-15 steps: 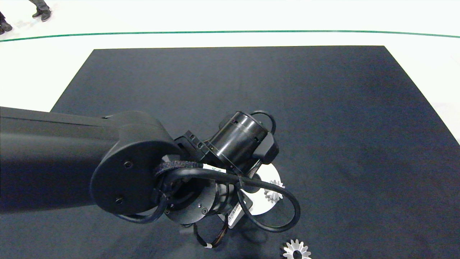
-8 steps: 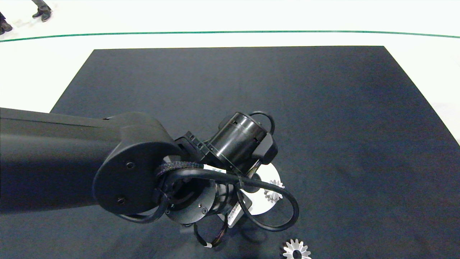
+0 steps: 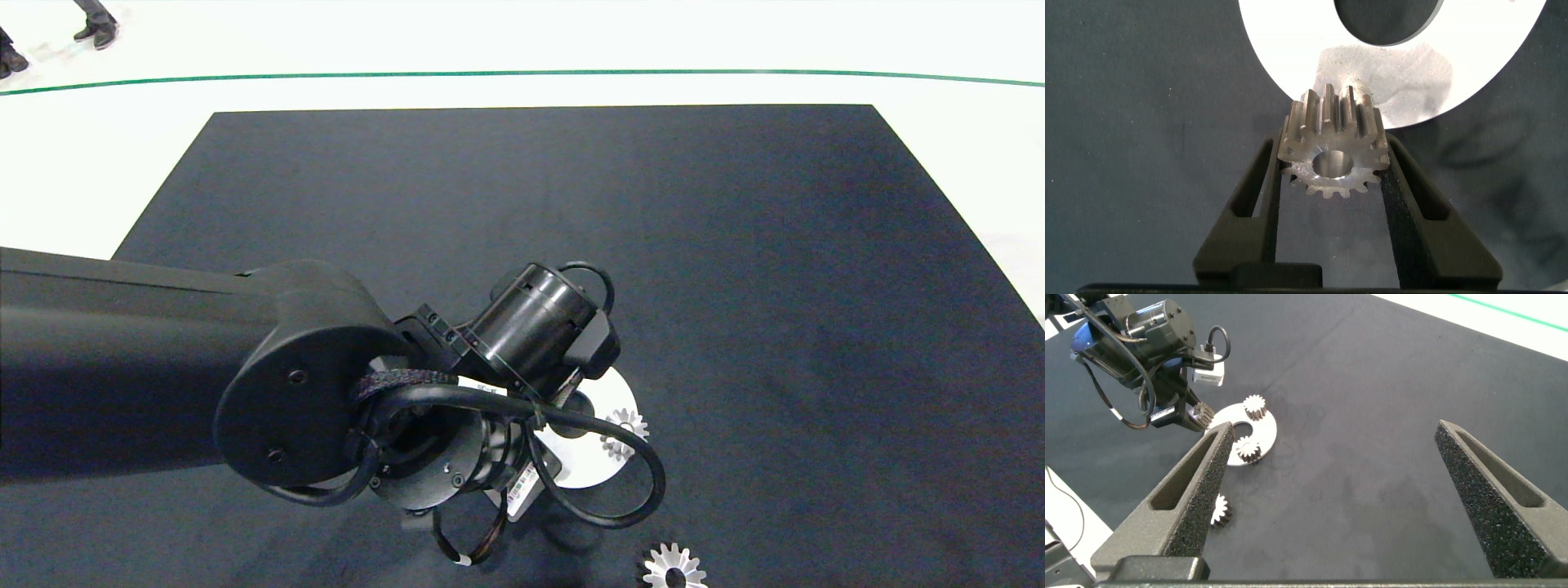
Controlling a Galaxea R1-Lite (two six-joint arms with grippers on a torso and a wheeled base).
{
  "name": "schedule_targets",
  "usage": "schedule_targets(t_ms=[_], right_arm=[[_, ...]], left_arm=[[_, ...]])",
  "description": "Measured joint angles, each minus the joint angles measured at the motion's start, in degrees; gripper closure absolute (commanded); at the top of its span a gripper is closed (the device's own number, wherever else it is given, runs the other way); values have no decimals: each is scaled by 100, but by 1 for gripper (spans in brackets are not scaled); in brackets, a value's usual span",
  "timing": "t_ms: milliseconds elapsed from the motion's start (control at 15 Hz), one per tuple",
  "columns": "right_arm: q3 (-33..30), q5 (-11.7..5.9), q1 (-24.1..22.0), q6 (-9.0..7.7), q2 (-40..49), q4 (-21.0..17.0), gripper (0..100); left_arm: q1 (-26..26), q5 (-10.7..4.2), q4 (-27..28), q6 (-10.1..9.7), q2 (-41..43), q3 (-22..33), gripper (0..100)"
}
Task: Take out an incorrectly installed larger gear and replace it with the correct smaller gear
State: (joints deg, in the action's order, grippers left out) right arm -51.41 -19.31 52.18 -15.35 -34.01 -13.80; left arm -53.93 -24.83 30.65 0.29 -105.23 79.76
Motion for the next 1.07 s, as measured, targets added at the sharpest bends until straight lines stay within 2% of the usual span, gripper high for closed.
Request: schedule_targets(t_ms=[1067], right_arm=[[0, 62, 0, 0, 4, 0, 0]], left_arm=[[-74, -2, -22, 6, 82, -79, 100]])
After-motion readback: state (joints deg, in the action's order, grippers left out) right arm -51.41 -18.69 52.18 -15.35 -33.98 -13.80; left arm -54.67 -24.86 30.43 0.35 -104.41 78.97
